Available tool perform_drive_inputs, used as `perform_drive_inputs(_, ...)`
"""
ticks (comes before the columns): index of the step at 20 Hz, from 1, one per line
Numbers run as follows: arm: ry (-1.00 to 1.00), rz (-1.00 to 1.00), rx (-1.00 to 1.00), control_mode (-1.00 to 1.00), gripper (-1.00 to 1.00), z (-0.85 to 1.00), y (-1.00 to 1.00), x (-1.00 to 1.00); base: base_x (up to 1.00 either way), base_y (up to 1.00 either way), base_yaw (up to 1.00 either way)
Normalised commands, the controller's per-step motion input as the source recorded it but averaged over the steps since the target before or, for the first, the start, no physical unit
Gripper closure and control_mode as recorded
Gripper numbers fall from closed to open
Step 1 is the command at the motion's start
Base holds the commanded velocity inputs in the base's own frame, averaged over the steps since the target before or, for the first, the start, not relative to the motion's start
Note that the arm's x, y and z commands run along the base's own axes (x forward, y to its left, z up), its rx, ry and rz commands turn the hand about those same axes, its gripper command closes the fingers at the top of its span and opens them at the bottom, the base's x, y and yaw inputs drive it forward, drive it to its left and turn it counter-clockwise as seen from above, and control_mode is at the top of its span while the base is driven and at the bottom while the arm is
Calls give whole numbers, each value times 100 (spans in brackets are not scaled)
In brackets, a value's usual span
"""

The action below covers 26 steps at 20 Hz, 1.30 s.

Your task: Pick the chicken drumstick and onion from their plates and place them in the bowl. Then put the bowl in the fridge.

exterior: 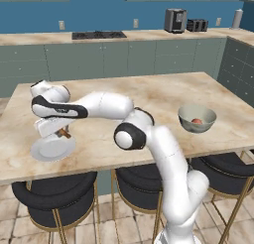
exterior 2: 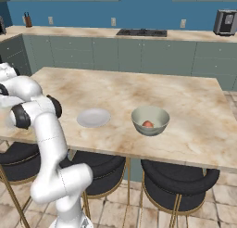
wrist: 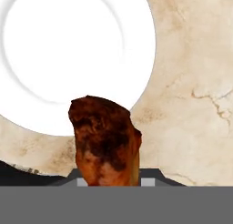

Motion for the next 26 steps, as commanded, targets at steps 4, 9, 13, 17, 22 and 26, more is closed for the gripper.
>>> perform_drive_inputs(4,0,1,2,-100,100,13,-87,-41,0,0,0)
perform_drive_inputs(9,0,0,7,-100,100,12,-87,-31,0,0,0)
perform_drive_inputs(13,0,0,6,-100,100,17,-86,-14,0,0,0)
perform_drive_inputs(17,1,0,5,-100,100,30,-81,0,0,0,0)
perform_drive_inputs(22,0,-2,4,-100,100,27,-81,0,0,0,0)
perform_drive_inputs(26,0,-10,1,-100,100,17,-79,0,0,0,0)
